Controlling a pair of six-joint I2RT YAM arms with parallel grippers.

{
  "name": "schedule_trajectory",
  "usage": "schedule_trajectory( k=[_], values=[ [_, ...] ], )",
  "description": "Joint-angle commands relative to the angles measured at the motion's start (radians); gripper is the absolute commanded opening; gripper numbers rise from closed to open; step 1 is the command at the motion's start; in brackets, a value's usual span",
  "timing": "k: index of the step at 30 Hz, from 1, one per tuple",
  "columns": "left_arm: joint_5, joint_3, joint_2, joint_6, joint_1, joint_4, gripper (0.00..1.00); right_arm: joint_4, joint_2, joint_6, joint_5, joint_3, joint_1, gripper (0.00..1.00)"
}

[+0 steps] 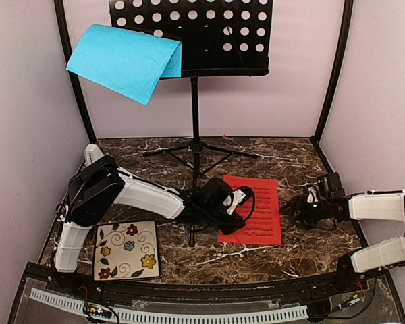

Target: Set up the instrument practice props

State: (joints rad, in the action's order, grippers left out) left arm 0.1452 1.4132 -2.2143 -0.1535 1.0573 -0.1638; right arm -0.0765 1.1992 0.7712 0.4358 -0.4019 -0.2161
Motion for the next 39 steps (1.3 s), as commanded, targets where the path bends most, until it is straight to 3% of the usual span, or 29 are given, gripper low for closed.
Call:
schedule_trajectory(
  k=[1,10,12,18,21,25,30,34,39],
  values=[
    [0.025,0.0,-0.034,0.002,0.003,0.035,0.35,0.026,0.114,-0.003,0.001,0.035,-0.012,0.67],
    [0.033,0.016,-0.048,0.002,0.003,0.028,0.34,0.396,0.357,0.135,0.21,0.012,-0.093,0.61],
    [0.037,0.02,-0.051,0.0,0.003,0.027,0.34,0.503,0.356,0.197,0.244,0.02,-0.1,0.6],
    [0.04,0.011,-0.053,-0.002,0.003,0.017,0.34,0.607,0.26,0.248,0.259,0.024,-0.114,0.58],
    [0.04,0.01,-0.051,0.003,0.003,0.018,0.34,0.541,0.236,0.219,0.236,0.003,-0.114,0.51],
    [0.03,0.005,-0.033,0.011,0.003,0.027,0.36,0.271,0.199,0.091,0.109,-0.052,-0.112,0.29],
    [0.023,-0.047,0.056,0.017,0.003,-0.018,0.5,0.096,0.133,0.005,-0.001,-0.081,-0.11,0.0],
    [-0.003,-0.093,0.171,0.045,0.019,-0.07,0.66,0.027,0.015,-0.094,-0.013,-0.115,-0.111,0.0],
    [-0.086,-0.161,0.313,0.118,0.062,-0.161,0.75,-0.027,-0.241,-0.25,-0.004,-0.182,-0.154,0.0]
  ],
)
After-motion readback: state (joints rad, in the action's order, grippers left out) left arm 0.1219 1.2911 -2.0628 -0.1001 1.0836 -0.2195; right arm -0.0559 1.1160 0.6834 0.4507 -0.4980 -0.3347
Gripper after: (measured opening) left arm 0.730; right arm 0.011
